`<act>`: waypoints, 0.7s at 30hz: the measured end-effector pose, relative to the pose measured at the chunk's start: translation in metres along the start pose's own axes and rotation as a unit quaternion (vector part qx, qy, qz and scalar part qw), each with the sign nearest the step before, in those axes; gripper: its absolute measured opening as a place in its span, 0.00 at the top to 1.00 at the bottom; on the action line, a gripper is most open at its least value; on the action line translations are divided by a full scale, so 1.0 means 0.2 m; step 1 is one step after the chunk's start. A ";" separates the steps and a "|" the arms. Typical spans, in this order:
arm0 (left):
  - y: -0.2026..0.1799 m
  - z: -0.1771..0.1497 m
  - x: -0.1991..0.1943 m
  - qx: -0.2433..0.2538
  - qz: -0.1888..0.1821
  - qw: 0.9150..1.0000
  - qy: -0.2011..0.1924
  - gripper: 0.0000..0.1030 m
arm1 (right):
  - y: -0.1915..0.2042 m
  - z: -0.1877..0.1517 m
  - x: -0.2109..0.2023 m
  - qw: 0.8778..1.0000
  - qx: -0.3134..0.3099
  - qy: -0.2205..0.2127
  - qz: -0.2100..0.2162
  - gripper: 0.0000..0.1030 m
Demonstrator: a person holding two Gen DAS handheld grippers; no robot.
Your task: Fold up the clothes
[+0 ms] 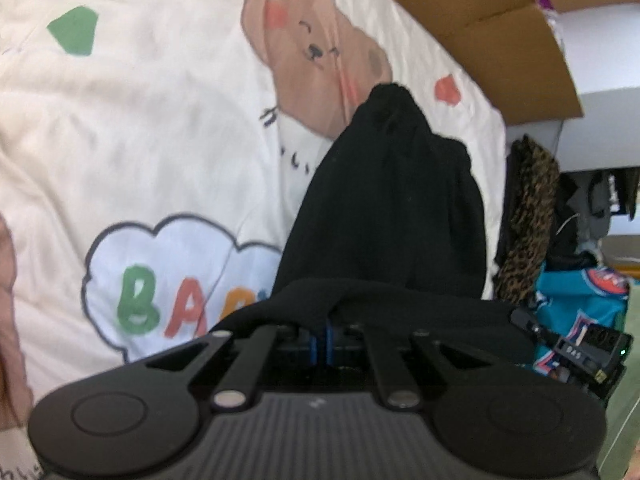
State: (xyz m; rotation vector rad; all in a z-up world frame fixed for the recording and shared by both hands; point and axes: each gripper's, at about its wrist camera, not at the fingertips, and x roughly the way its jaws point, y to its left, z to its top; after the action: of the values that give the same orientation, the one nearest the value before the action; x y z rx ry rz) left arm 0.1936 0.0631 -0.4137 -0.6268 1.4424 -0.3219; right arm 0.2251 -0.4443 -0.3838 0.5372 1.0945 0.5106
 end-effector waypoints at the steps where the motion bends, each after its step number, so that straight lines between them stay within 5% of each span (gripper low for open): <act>1: 0.01 0.01 0.01 0.001 -0.001 1.000 -0.002 0.96 | -0.01 0.01 0.01 1.000 0.005 -0.005 -0.002 0.96; 7: 0.07 0.04 0.12 -0.012 0.011 1.000 0.014 0.89 | -0.07 -0.01 0.12 0.998 0.048 -0.012 -0.031 0.92; 9: 0.07 0.06 0.14 -0.015 0.009 1.000 0.022 0.85 | -0.09 -0.01 0.12 0.997 0.068 -0.021 -0.025 0.83; 12: 0.08 0.08 0.15 -0.003 -0.004 0.999 0.041 0.68 | -0.11 -0.04 0.11 0.995 0.089 -0.035 -0.009 0.67; 14: 0.08 0.10 0.16 0.005 -0.009 0.998 0.057 0.60 | -0.11 -0.05 0.11 0.995 0.090 -0.036 -0.010 0.67; 21: 0.01 0.21 0.21 0.056 0.019 0.990 0.132 0.59 | -0.11 -0.09 0.08 0.995 0.097 -0.030 -0.020 0.59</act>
State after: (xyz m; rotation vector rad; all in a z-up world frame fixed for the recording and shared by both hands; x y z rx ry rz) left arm 0.2399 0.0495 -0.4498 -0.4773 1.6736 -0.4665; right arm 0.2168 -0.4481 -0.4165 0.6946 1.1018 0.3539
